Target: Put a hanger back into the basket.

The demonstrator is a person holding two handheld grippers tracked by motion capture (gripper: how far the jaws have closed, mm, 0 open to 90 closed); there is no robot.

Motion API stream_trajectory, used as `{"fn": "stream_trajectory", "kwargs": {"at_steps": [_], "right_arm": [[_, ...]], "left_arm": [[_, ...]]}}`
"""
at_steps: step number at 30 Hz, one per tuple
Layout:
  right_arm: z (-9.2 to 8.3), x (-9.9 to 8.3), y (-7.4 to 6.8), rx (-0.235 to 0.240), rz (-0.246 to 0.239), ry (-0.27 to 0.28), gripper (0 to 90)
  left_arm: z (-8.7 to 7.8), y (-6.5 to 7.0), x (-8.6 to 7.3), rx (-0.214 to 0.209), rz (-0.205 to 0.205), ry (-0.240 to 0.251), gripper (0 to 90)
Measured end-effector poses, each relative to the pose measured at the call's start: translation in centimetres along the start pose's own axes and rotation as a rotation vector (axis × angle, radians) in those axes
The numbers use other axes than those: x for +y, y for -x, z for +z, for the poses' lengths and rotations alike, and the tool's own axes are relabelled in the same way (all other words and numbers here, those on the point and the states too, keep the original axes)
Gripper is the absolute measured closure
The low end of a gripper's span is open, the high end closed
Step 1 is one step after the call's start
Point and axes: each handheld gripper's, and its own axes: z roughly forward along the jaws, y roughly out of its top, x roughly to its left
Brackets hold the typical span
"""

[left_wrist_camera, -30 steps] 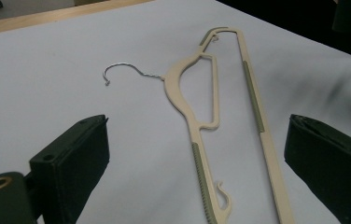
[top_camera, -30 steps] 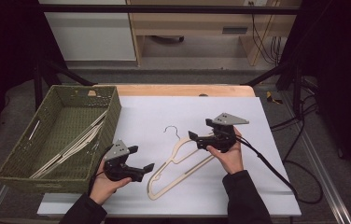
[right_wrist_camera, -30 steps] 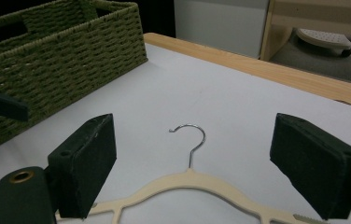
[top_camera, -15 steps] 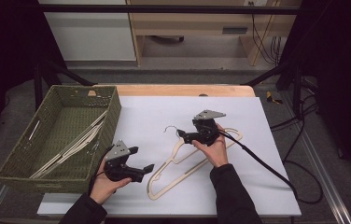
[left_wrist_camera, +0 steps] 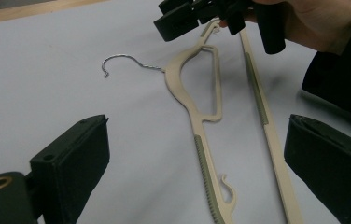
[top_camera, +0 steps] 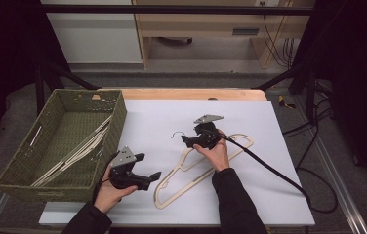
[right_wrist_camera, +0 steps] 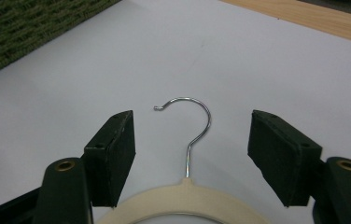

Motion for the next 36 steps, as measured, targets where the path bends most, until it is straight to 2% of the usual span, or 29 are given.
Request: {"fn": "stream_trajectory", "kwargs": {"at_steps": [4,12,15,23,25,26,29,32,33,35,36], "right_arm": [[0.9,-0.2,0.2,0.000,0.005,-0.022,37.2],[2.4,-0.6,0.2,-0.010,-0.018,-0.091,48.9],[3.0,-0.9,0.2,-0.025,-0.056,-0.120,55.4],[3.8,-1.2,0.1,-0.020,-0.064,-0.147,69.6],[4.0,-1.3,0.0,-0.015,-0.077,-0.160,72.0],[3.9,-1.4,-0.1,-0.025,-0.100,-0.162,73.5],[4.0,-1.3,-0.5,-0.034,-0.115,-0.171,78.7],[4.0,-1.1,-0.7,-0.034,-0.088,-0.193,83.3],[4.1,-1.0,-0.4,-0.029,-0.103,-0.193,85.6],[4.1,-0.9,-0.3,-0.022,-0.064,-0.199,88.7],[4.1,-0.9,-0.2,-0.019,-0.078,-0.201,88.9]], "left_arm": [[0.0,0.0,0.0,0.001,0.000,-0.003,6.9],[0.1,-0.1,-0.1,0.005,-0.003,-0.006,7.0],[0.2,0.0,-0.1,0.002,-0.003,-0.008,7.0],[0.3,0.0,-0.2,0.001,-0.002,-0.015,7.1],[0.3,0.0,-0.1,0.000,-0.004,-0.012,7.2],[0.3,0.0,-0.1,0.000,-0.005,-0.012,7.2],[0.4,0.0,-0.1,-0.001,-0.007,-0.014,7.3],[0.5,0.1,-0.1,-0.003,-0.005,-0.021,7.4],[0.5,0.1,-0.2,-0.003,-0.004,-0.022,7.4],[0.7,0.1,-0.2,-0.005,-0.005,-0.029,7.5],[0.8,0.1,-0.2,-0.005,-0.005,-0.031,7.6]]}}
